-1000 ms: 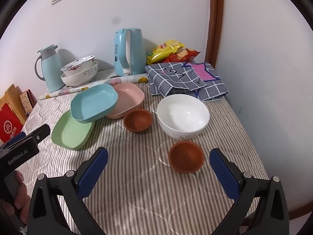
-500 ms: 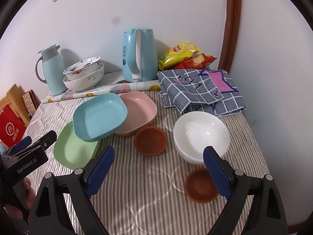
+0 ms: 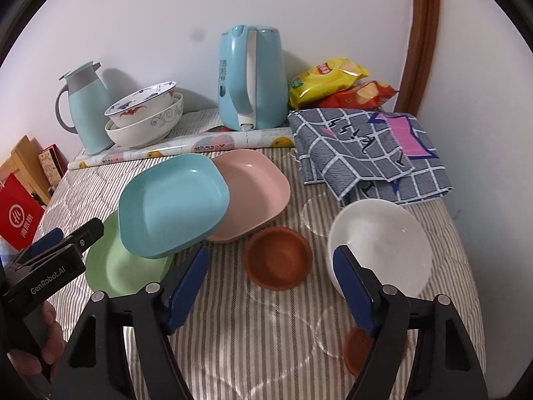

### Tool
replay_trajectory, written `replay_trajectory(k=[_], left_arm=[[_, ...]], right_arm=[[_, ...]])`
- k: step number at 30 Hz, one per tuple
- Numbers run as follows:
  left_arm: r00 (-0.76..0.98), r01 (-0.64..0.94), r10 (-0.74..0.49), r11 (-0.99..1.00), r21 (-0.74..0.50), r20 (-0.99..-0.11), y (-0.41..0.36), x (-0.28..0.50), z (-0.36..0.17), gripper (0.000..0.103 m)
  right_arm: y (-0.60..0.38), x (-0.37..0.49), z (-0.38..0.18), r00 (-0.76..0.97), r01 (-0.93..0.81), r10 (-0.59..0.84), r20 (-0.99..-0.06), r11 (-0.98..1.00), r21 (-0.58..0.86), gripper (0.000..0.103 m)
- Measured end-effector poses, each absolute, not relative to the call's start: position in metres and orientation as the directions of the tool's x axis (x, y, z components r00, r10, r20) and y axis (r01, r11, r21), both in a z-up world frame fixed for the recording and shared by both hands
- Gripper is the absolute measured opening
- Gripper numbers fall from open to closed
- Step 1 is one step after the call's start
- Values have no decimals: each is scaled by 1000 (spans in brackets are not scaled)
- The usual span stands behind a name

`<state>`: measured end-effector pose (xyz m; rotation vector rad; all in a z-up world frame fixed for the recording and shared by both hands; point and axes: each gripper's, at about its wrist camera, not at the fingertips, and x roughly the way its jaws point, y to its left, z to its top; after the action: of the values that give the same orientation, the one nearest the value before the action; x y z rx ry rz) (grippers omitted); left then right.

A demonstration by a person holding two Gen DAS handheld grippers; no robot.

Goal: Organize plates and bowls
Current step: 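Move both grippers toward the rim of the light-blue square plate, then close both grippers on the light-blue plate rim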

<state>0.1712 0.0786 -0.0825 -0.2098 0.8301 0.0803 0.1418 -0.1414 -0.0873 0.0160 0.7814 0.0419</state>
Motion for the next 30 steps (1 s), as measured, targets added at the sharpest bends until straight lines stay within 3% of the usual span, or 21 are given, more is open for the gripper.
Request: replay_trajectory(k=[5, 9, 18, 25, 29, 30], left_arm=[[664, -144, -17, 978, -151, -747, 77, 189, -88, 79], [655, -139, -27, 978, -156, -755, 77, 202, -91, 73], [634, -140, -55, 973, -184, -772, 74, 238, -105, 62], [625, -124, -49, 979, -162, -779, 69, 256, -110, 58], [603, -120, -45, 982, -146, -797, 66, 266, -117, 53], [595, -122, -41, 982, -141, -802, 66, 268, -119, 47]], right_arm=[[-132, 159, -90, 707, -66, 70, -704, 997, 33, 74], [-130, 175, -95, 688, -76, 92, -720, 996, 55, 62], [-130, 206, -108, 657, -83, 111, -746, 994, 75, 53], [-120, 214, -122, 621, -124, 140, -771, 989, 79, 50], [-118, 220, -130, 595, -134, 168, -786, 985, 109, 47], [-118, 221, -131, 593, -133, 166, -788, 985, 108, 47]])
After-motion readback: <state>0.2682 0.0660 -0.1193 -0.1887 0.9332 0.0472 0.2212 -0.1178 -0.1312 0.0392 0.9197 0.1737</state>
